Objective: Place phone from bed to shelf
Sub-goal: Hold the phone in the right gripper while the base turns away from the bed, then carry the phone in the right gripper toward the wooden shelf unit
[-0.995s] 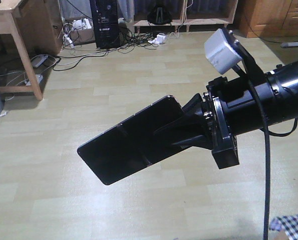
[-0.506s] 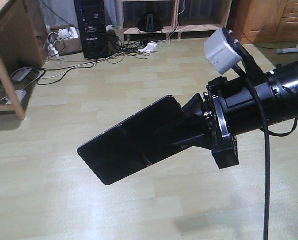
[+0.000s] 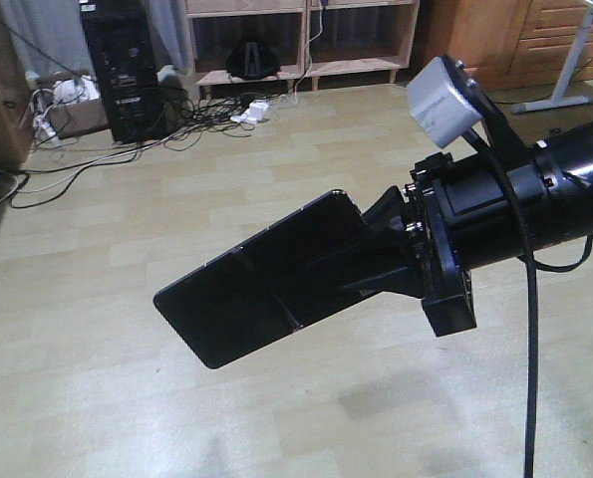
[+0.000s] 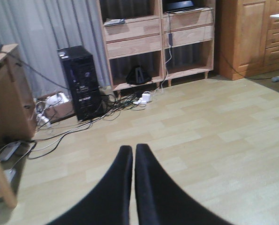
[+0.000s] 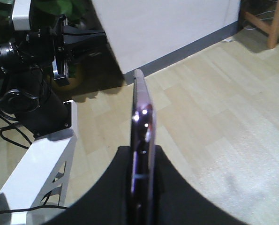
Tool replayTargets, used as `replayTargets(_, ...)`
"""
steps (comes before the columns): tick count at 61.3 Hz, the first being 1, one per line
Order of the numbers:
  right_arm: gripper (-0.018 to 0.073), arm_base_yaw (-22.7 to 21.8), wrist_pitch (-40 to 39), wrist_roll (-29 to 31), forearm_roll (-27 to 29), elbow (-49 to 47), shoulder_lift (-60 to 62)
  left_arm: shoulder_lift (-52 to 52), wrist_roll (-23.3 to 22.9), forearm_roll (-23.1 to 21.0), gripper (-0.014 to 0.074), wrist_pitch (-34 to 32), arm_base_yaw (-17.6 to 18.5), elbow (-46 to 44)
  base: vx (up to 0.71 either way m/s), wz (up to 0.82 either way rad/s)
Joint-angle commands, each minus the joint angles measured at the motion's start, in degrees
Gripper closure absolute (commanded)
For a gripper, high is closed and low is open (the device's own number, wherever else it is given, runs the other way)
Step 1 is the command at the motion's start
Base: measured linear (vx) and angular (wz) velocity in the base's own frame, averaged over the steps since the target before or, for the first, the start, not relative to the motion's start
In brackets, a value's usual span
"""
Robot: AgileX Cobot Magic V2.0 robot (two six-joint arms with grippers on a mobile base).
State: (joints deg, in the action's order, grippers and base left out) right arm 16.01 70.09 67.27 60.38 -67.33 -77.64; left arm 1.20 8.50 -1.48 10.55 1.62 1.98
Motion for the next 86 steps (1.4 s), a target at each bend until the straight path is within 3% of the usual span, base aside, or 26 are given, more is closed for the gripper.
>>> replayTargets(1, 0.0562, -0.1, 3.6, 0.1, 4.7, -1.5, 2.0, 0.3, -0.3, -0.5, 0.0595, -4.1, 0.2, -1.3, 0.38, -0.18)
replayTargets(86, 0.0562, -0.1, 3.6, 0.1, 4.7, -1.5, 2.0, 0.3, -0.3, -0.5, 0.0595, -4.1, 0.2, -1.3, 0.38, -0.17)
